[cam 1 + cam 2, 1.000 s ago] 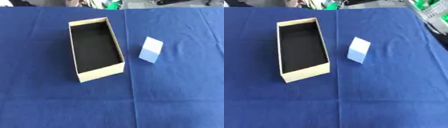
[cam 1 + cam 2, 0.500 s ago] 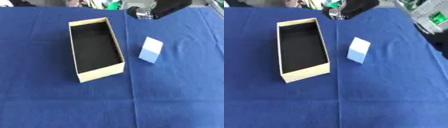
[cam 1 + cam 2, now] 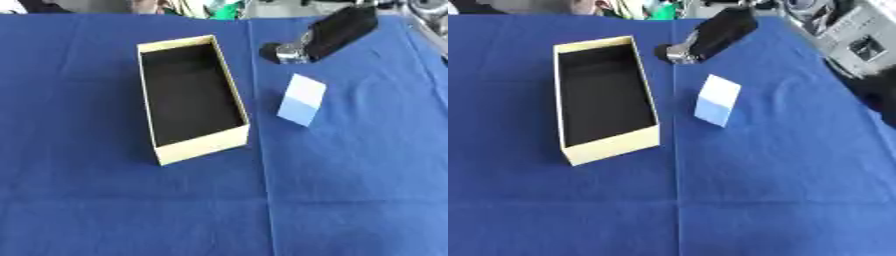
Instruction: Pick up objects on the table and place them in the box.
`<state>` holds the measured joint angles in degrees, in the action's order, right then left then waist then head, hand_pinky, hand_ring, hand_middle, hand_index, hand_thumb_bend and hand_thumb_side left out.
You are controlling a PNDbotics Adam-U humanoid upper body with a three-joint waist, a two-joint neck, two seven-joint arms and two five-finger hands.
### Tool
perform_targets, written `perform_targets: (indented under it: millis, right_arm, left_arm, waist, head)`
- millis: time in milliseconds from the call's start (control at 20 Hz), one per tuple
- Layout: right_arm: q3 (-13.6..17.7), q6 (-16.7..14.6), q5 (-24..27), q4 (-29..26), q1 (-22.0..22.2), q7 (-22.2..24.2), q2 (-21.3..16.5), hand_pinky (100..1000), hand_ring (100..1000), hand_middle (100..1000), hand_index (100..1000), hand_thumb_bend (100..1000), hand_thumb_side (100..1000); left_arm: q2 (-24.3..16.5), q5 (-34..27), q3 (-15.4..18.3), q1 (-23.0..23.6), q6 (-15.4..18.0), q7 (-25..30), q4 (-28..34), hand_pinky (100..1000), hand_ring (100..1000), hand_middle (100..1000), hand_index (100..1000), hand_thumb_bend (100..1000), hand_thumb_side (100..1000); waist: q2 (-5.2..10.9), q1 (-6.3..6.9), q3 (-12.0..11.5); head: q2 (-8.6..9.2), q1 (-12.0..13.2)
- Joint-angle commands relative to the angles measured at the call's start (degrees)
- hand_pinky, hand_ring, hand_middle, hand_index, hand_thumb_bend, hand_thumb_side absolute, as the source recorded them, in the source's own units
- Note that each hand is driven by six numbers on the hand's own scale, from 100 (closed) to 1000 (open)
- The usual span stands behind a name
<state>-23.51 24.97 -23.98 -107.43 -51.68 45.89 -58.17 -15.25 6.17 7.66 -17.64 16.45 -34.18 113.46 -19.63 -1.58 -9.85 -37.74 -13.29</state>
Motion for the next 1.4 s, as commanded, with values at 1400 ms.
perform_targets:
  millis: [1400]
  right_arm:
    - [1.7, 3.6, -8.3, 11.6, 9.6, 1.5, -2.1, 875, 1000, 947, 1000, 531, 713]
  left_arm:
    - [-0.5, -0.5, -0.1, -0.3, 0.2, 0.6, 1.1, 479, 718, 628, 726, 100, 703]
  waist:
    - [-0.04, 0.91, -0.4]
  head:
    - [0.69, -0.4]
